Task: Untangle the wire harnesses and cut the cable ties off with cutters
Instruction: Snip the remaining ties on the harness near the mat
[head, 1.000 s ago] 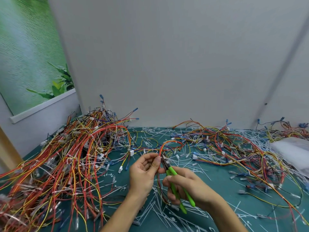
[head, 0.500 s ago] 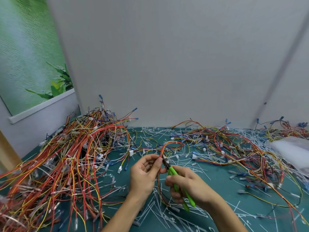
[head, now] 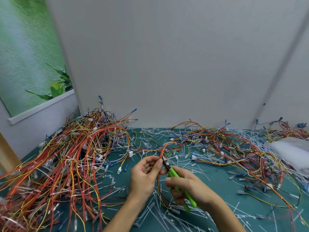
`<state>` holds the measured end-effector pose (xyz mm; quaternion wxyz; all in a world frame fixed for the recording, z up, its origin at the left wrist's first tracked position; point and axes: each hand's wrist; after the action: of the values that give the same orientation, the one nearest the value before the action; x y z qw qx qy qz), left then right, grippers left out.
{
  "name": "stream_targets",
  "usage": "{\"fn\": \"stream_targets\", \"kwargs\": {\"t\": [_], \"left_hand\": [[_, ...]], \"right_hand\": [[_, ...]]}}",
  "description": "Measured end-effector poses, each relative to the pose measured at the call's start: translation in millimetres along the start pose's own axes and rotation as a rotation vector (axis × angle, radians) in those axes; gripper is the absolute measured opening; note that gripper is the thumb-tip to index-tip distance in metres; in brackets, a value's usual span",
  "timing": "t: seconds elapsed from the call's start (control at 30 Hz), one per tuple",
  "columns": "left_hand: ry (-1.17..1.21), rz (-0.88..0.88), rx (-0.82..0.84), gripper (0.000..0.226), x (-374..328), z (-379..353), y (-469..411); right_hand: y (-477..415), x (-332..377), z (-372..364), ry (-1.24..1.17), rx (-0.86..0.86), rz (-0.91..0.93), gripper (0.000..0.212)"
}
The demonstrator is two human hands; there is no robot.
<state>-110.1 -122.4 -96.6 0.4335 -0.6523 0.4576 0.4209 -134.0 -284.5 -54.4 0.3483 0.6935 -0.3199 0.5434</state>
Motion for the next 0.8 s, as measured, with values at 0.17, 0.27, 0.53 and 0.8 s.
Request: {"fn": "stream_targets", "kwargs": {"t": [0.17,0.27,0.53,0.8], "left_hand": [[0.033,0.014,-0.013,0.027,-1.0,-0.6,-0.6],[0.047,0.027,-0.014,0.021,-1.0,-1.8,-0.1],[-0.025,-0.023,-0.028,0.009,-0.7,-3.7,3.7],[-0.025,-0.024,-0.024,0.008,-1.7,-4.5,4.4]], "right_hand": [[-2.3,-2.0,-4.1,0.05,-0.026,0.045,0.035],[-1.6,-1.0,-4.6,0.015,-0.017,0.021,0.033],[0.9,-0.4,-3.5,-0.04,0.016,-0.016,0.047],[-0.2,-0.9,-5.8,-0.018,-0.006,-0.005,0.041]]}}
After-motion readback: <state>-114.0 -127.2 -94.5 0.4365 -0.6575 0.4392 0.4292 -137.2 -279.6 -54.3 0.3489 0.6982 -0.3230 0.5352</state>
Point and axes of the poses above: each hand's wrist, its own y-axis away from the middle knuckle, its own z-axis out of the back of the hand, x = y × z, and after that the axes turned 3 degrees about z, right-handed
